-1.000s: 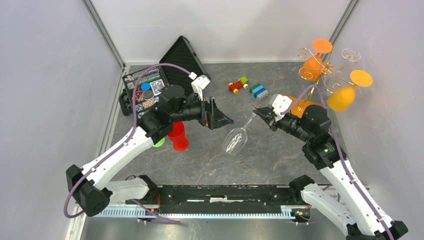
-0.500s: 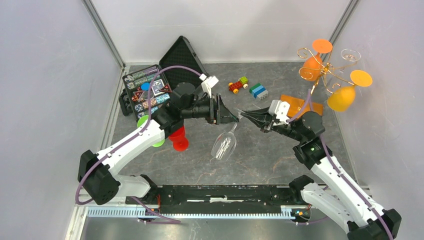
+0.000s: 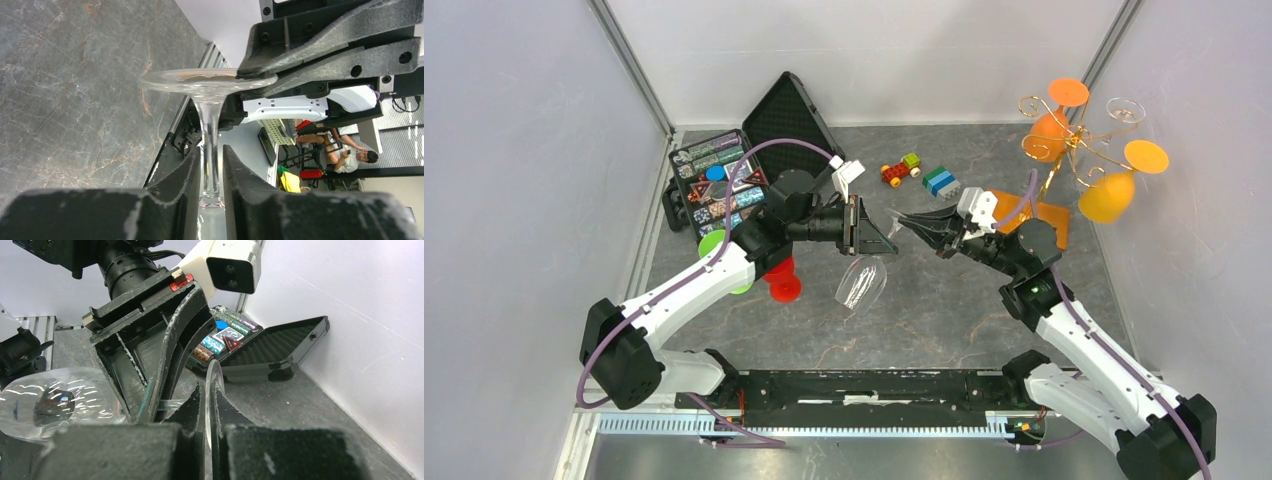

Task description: Take the wine glass off the wine glass rack

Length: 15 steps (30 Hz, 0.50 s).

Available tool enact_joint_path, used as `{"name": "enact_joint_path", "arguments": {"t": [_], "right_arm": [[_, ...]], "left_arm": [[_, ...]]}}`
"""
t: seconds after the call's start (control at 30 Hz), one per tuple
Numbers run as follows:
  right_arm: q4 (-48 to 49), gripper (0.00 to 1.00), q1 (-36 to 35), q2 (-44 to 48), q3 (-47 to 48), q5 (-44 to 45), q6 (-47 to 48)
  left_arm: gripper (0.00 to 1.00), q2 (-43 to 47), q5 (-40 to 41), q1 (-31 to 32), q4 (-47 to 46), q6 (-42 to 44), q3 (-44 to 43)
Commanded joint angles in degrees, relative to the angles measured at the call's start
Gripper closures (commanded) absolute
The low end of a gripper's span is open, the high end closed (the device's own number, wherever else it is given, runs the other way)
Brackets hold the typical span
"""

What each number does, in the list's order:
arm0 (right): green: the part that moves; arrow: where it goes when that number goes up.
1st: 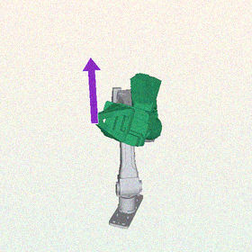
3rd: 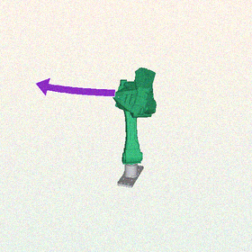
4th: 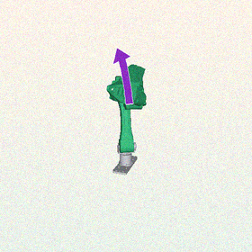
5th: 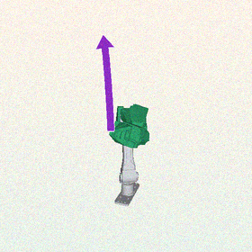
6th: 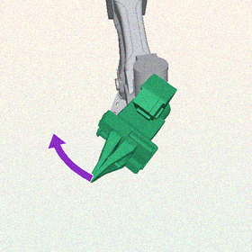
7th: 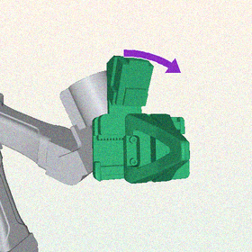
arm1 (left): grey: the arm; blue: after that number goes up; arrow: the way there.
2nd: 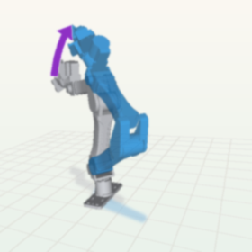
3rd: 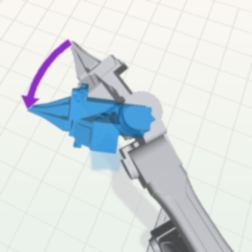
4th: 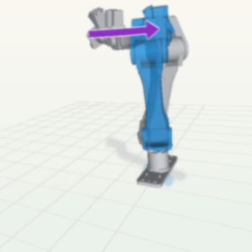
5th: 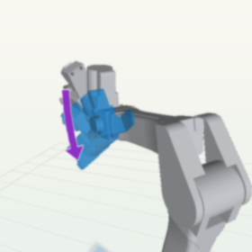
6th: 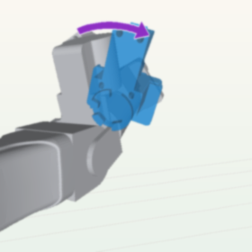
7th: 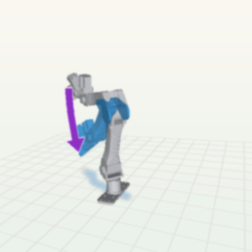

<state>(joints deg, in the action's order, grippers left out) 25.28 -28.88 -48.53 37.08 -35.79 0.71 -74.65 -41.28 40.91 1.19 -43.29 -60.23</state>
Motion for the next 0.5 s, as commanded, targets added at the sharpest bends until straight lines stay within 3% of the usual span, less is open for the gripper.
{"name": "enact_joint_path", "arguments": {"t": [0.0,0.13,0.23,0.37,0.43,0.47], "right_arm": [[4.99,1.00,-0.47,-0.83,0.98,-0.83,-2.76],[2.94,1.00,-0.60,-1.91,1.51,-2.26,-1.24],[1.34,0.99,-0.80,-3.06,2.17,-1.76,-1.17],[-0.21,0.52,-0.88,-4.89,3.37,1.24,-1.23],[-0.87,0.39,-0.91,-5.55,3.89,2.39,-1.23],[-1.58,0.39,-0.90,-5.56,4.45,3.81,-1.19]], "left_arm": [[0.78,0.77,-3.66,0.05,-2.32,1.07,-0.58],[0.97,0.91,-4.08,0.05,-1.63,1.97,-0.94],[0.98,1.07,-3.57,0.05,-1.65,1.89,-1.12],[0.98,1.72,-0.61,-0.04,-1.59,1.38,-1.36],[0.98,2.55,1.98,-0.12,-1.54,1.08,-1.77],[0.98,3.02,3.92,-0.31,0.11,1.00,-1.94]]}}
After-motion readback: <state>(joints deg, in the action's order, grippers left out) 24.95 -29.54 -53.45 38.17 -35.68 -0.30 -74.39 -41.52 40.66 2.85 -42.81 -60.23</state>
